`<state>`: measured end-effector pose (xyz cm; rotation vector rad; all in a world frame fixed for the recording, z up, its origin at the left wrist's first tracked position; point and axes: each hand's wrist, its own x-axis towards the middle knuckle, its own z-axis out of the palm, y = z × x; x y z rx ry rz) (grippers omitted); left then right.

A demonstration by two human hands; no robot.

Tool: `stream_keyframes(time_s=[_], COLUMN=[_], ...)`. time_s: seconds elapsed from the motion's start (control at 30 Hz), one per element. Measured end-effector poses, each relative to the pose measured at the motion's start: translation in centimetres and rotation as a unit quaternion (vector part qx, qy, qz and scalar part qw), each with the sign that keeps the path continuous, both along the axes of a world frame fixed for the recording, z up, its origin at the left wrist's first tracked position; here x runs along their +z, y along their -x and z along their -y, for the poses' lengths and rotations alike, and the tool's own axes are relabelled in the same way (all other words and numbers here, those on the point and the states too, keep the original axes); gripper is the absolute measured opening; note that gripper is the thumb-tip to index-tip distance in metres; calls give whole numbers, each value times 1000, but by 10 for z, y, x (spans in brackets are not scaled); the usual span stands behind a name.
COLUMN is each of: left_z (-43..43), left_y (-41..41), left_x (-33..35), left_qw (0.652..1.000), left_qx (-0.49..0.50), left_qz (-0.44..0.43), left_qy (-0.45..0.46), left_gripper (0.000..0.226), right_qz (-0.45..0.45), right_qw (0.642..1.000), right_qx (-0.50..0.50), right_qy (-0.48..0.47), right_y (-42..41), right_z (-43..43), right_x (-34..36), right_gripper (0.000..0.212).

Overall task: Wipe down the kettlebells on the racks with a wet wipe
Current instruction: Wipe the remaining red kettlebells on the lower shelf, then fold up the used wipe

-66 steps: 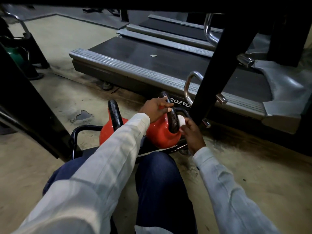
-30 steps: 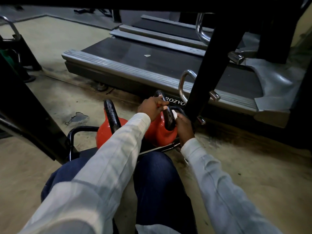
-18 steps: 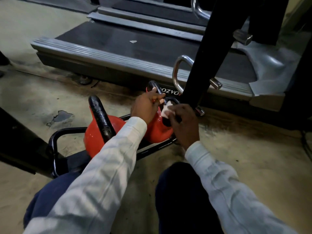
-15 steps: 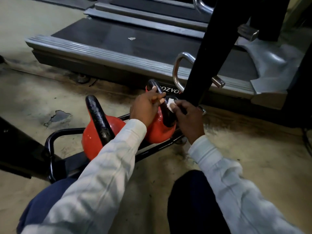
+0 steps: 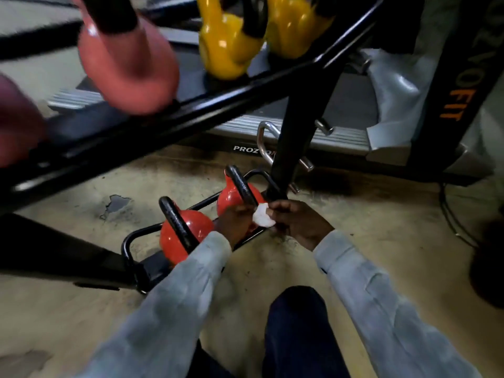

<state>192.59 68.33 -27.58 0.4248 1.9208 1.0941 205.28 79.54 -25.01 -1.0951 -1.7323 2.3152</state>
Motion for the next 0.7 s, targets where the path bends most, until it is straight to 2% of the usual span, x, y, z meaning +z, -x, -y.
stream_keyframes(time_s=[0.1, 0.2, 0.43, 0.6, 0.7], left_z=[11, 20, 36, 29, 16], left_y=[-33, -59, -124, -178, -220], left_x=[67, 129, 257, 304, 323], left_qw=[978, 953, 966, 967, 954], left_qx=[91, 123, 57, -13, -86], left_qz=[183, 265, 245, 250, 286], left_qy=[-33, -74, -51, -45, -32], left_gripper=[20, 20, 8, 18, 13], right_qz=[25, 39, 60, 78, 103], right_qw=[989, 976, 969, 963, 940], right_qx=[-53, -67, -98, -110, -170], right_qy=[-133, -205, -218, -235, -277], right_y=[-15, -40, -122, -199, -251], right_z=[7, 23, 66, 85, 91], right_x=[46, 97, 222, 278, 293], right_gripper=[16, 15, 31, 44, 29])
